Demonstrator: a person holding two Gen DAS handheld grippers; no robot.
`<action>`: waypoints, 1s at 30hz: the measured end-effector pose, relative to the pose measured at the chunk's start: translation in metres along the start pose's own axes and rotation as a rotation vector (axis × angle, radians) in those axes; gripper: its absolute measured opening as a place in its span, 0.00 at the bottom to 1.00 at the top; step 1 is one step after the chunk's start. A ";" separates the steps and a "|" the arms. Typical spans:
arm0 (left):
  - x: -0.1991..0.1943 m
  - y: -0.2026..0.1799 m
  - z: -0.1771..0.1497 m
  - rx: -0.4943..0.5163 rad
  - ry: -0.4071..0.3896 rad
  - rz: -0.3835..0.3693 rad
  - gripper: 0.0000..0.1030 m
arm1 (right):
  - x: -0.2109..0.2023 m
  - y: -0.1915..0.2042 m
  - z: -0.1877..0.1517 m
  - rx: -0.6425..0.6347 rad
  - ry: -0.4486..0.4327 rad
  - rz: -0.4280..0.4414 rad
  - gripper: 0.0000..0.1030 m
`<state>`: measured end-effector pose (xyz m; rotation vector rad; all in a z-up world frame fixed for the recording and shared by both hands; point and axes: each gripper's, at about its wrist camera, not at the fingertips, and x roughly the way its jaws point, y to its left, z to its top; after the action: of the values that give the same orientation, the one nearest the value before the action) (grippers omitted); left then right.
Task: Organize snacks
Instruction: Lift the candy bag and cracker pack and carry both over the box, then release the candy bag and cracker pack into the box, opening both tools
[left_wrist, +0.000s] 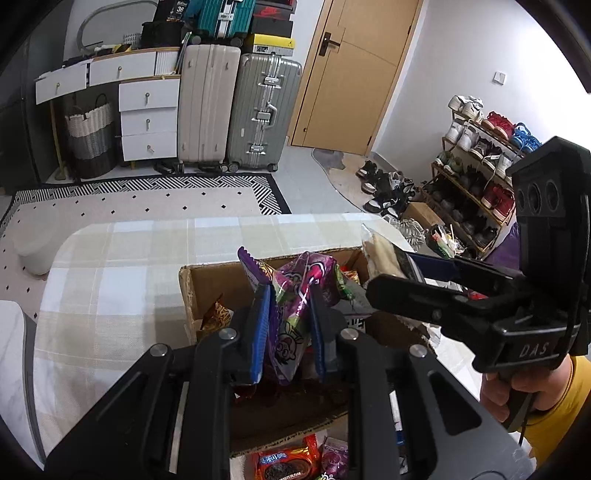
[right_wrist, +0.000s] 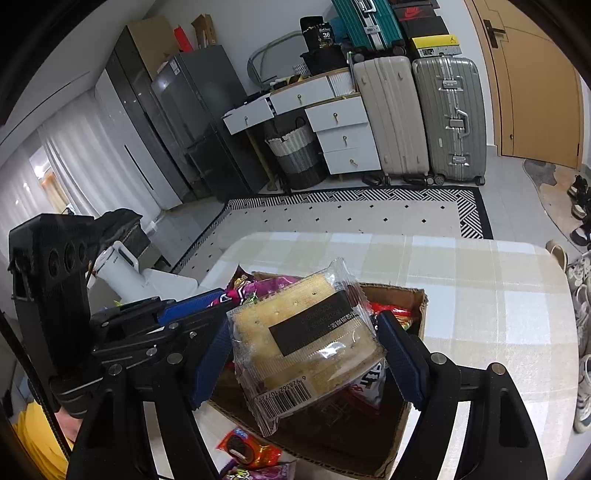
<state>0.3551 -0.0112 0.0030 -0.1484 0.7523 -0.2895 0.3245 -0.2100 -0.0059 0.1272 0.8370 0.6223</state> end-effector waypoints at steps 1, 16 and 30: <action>0.007 0.000 0.000 0.002 0.007 0.001 0.17 | 0.001 -0.002 -0.001 0.002 0.005 -0.002 0.76; 0.049 0.009 -0.007 0.009 0.066 0.018 0.19 | 0.014 -0.007 -0.015 -0.014 0.065 -0.031 0.77; 0.040 0.017 -0.011 0.001 0.056 0.024 0.33 | 0.021 -0.004 -0.021 -0.030 0.088 -0.073 0.77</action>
<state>0.3790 -0.0075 -0.0348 -0.1309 0.8085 -0.2717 0.3223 -0.2044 -0.0352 0.0419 0.9131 0.5753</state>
